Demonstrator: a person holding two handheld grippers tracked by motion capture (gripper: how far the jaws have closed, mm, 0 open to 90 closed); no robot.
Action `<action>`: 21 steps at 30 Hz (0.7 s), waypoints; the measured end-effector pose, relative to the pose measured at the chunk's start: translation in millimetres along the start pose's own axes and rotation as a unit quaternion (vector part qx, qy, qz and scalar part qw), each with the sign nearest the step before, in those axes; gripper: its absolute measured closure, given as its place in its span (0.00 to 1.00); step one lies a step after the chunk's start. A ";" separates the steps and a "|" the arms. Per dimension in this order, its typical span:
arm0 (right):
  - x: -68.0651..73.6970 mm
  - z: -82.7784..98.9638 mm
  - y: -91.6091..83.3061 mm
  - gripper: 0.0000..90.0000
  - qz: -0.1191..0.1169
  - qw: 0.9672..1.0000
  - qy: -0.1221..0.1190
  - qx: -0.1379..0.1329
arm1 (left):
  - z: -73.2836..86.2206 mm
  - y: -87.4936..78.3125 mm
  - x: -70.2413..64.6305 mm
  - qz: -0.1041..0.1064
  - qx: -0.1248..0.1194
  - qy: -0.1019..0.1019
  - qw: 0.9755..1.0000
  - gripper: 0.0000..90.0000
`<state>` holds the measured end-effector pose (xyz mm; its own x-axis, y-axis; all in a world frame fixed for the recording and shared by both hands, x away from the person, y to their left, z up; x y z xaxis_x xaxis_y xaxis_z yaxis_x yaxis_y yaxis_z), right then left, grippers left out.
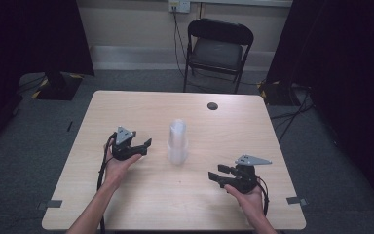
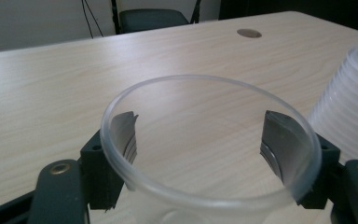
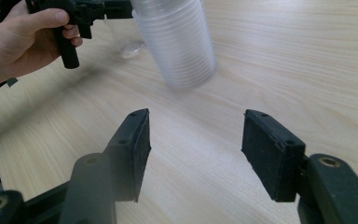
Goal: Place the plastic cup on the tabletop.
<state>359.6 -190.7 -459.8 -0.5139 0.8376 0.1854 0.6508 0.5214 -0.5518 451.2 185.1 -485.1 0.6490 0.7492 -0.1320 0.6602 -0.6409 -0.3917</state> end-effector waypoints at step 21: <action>-2.6 -0.8 -2.6 0.46 0.008 1.000 0.004 -0.004 | 7.0 -2.2 4.6 0.000 0.031 -0.035 0.999 0.17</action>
<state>359.7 -194.0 -458.2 -0.4990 0.8468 0.1842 0.6633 0.5100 -0.5477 450.1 191.1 -491.2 0.6201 0.7602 -0.1940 0.6337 -0.6311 -0.4473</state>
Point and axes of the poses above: each handheld gripper's, and its own axes: y roughly forward along the jaws, z roughly out of its underside, x roughly to its left, the point moved 2 cm from there along y, roughly forward along the jaws, and after that the axes turned 13 degrees about z, right-handed, at the moved point
